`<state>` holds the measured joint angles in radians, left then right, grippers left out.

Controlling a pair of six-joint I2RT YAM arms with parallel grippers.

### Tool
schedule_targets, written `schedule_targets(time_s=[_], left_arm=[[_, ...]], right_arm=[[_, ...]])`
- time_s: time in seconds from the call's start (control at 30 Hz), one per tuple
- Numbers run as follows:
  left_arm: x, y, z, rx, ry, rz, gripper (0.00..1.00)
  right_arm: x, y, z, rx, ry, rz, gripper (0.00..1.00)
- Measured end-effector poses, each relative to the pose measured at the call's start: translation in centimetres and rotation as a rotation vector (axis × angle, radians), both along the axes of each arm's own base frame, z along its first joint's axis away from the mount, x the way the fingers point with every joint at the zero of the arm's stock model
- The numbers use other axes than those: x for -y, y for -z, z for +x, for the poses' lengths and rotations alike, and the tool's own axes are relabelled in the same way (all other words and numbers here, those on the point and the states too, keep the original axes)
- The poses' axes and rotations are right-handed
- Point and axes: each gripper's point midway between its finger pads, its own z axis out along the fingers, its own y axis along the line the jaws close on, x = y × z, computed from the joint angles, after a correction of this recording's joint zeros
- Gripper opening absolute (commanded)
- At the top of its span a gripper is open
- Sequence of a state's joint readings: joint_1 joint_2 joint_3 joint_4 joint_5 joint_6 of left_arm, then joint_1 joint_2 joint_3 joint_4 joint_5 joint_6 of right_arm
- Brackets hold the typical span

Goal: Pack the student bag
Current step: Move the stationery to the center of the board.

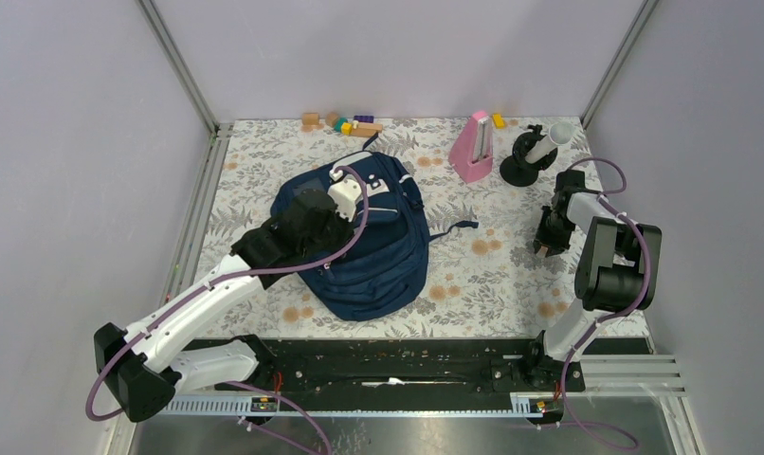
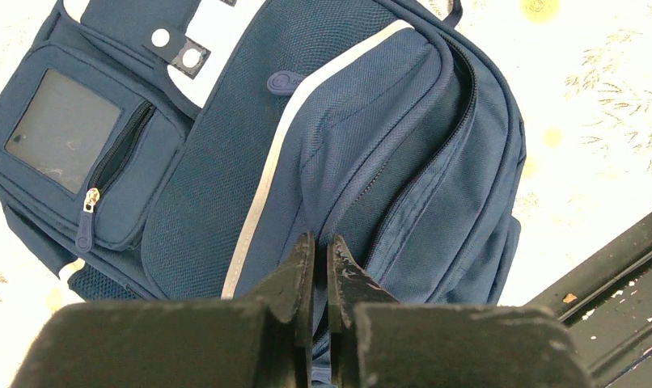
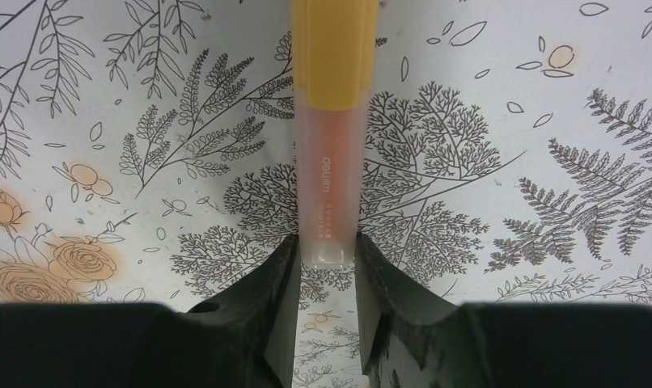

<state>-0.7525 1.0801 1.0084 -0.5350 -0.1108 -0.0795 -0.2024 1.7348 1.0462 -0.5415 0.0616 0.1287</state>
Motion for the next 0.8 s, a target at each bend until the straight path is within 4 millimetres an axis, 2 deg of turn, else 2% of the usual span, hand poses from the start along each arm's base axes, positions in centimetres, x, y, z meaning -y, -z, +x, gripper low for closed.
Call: schedule_targets(time_s=[0.17,0.37,0.53,0.67,0.8], left_arm=[[-0.1,-0.1,-0.1,0.002,-0.001,-0.001,0.0],[-0.1,-0.2,-0.1,0.004,-0.001,-0.002,0.0],[-0.1,-0.2,-0.1,0.006,-0.001,-0.003,0.0],[-0.2,-0.3,-0.1,0.007,-0.001,-0.005,0.0],[-0.1,-0.3,-0.1,0.007,0.0,-0.005,0.0]], right_arm=[[0.0,0.0,0.0,-0.001,-0.002,-0.001,0.12],[-0.5,0.0,-0.1,-0.005,-0.018,0.006,0.09],[-2.2,0.0,-0.3,-0.003,-0.06,0.038,0.09],[-4.3,-0.1,-2.1,-0.007,-0.086,0.094,0.09],[-6.3,-1.1,-3.5,0.009,-0.111,0.134,0.11]])
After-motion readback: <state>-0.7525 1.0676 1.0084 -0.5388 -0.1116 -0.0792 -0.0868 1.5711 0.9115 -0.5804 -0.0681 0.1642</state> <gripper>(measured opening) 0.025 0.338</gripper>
